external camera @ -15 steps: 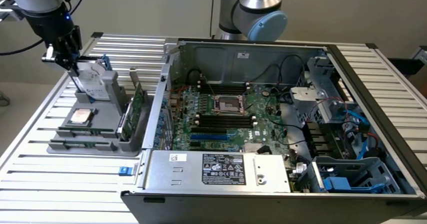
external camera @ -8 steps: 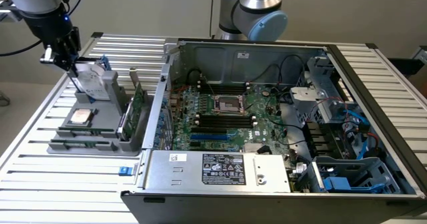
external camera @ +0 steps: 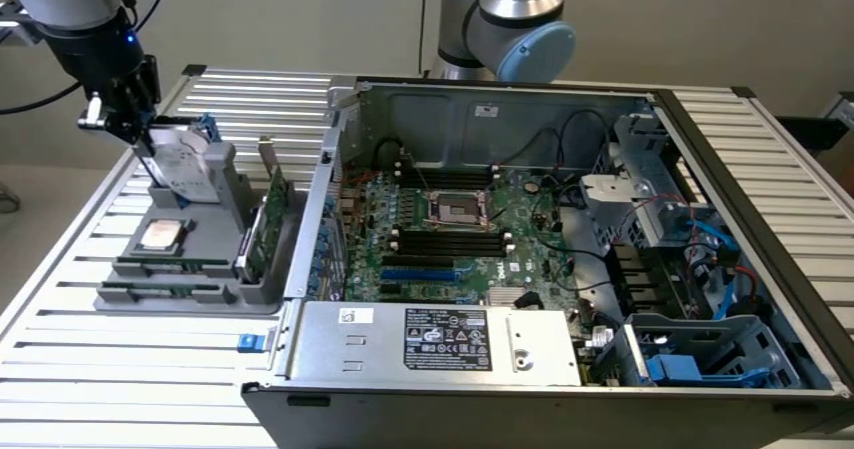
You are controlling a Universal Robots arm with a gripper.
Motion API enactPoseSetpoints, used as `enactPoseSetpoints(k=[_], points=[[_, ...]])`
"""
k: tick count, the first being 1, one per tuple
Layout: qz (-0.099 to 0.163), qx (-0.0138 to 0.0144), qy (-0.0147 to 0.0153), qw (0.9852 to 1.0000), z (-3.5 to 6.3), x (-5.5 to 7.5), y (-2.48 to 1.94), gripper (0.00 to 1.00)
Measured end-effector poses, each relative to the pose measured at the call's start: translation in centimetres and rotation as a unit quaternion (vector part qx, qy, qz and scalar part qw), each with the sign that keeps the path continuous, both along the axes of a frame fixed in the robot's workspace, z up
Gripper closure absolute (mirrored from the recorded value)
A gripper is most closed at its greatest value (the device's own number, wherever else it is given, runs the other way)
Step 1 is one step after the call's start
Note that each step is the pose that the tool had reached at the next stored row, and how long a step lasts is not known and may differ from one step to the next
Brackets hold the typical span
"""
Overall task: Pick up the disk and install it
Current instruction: 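Pick up the disk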
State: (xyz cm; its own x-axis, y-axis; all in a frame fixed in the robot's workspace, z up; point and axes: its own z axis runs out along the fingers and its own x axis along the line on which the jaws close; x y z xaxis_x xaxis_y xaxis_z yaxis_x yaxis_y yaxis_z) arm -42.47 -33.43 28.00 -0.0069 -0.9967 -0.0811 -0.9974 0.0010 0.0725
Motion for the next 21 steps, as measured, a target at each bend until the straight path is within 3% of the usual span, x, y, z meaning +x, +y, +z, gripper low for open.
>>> enactPoseSetpoints(k=[21], points=[[0.000, 0.0000, 0.0000, 1.0000, 0.00, 0.00, -0.03, 0.67]])
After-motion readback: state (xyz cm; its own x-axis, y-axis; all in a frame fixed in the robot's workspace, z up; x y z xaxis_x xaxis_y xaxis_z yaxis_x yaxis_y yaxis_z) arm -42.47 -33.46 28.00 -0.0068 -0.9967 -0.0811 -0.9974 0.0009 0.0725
